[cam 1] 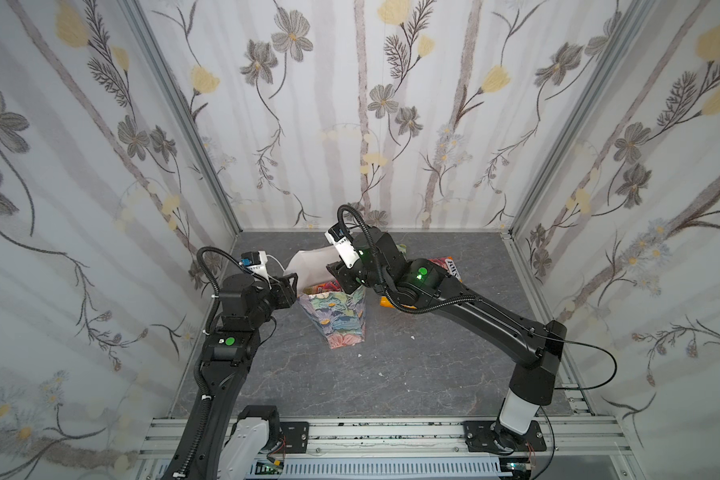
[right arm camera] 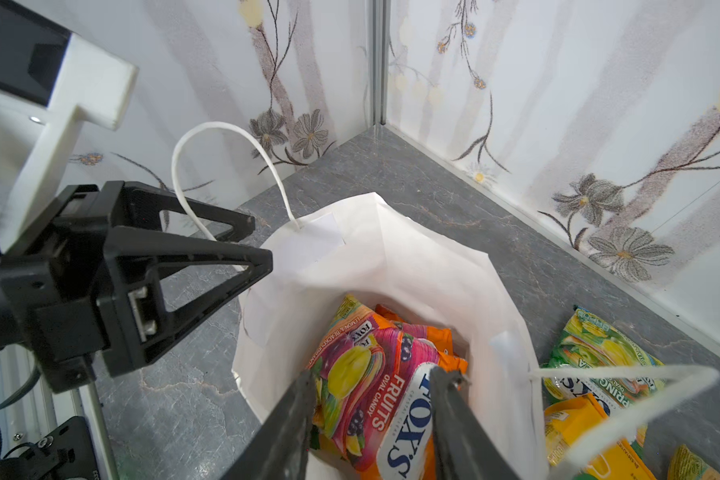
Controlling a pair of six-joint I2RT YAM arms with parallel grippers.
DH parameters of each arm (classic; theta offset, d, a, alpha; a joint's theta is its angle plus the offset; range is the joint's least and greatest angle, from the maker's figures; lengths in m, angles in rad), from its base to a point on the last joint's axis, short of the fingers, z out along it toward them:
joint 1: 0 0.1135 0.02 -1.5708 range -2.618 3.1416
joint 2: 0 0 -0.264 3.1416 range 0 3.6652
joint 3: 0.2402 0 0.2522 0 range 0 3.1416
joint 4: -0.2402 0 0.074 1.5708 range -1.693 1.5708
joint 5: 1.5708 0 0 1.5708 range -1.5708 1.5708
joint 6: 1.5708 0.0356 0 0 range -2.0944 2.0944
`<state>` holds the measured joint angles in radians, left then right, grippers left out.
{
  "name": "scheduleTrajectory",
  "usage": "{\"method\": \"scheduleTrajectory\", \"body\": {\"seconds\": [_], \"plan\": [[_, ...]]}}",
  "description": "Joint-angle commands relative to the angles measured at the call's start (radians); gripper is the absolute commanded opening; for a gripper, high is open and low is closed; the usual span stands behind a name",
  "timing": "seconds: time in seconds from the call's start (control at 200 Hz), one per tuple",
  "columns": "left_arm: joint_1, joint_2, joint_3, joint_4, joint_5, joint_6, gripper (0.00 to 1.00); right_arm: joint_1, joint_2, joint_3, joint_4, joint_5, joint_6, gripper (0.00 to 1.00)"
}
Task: Place the snacks into the paper bag
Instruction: 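Lower the Lemon & Blackcurrant packet into the bag and open the right gripper, then withdraw the right gripper toward the pink Fox's Fruits packet on the table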
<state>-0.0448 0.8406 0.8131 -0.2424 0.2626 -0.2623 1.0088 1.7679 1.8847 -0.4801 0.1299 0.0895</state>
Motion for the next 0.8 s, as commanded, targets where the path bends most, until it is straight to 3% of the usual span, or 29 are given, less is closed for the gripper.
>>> {"method": "scheduleTrajectory", "body": {"seconds": [0.0, 0.2, 0.46, 0.604, 0.719, 0.794], "plan": [[0.002, -0.001, -0.003, 0.023, -0.007, 0.001, 0.58, 0.0, -0.05, -0.009, 0.027, 0.037, 0.015, 0.45], [0.002, -0.001, -0.003, 0.025, -0.002, 0.0, 0.59, -0.005, -0.165, -0.128, 0.066, 0.155, 0.03, 0.47], [0.002, 0.0, -0.005, 0.029, 0.013, -0.003, 0.59, -0.043, -0.305, -0.284, 0.151, 0.154, 0.068, 0.47], [0.002, -0.003, -0.006, 0.028, 0.009, -0.002, 0.58, -0.12, -0.391, -0.406, 0.224, 0.056, 0.127, 0.47], [0.002, -0.004, -0.006, 0.031, 0.007, -0.002, 0.59, -0.251, -0.467, -0.531, 0.307, -0.083, 0.207, 0.47], [0.002, -0.002, -0.006, 0.032, 0.01, -0.003, 0.59, -0.301, -0.5, -0.575, 0.315, -0.11, 0.226, 0.48]]}}
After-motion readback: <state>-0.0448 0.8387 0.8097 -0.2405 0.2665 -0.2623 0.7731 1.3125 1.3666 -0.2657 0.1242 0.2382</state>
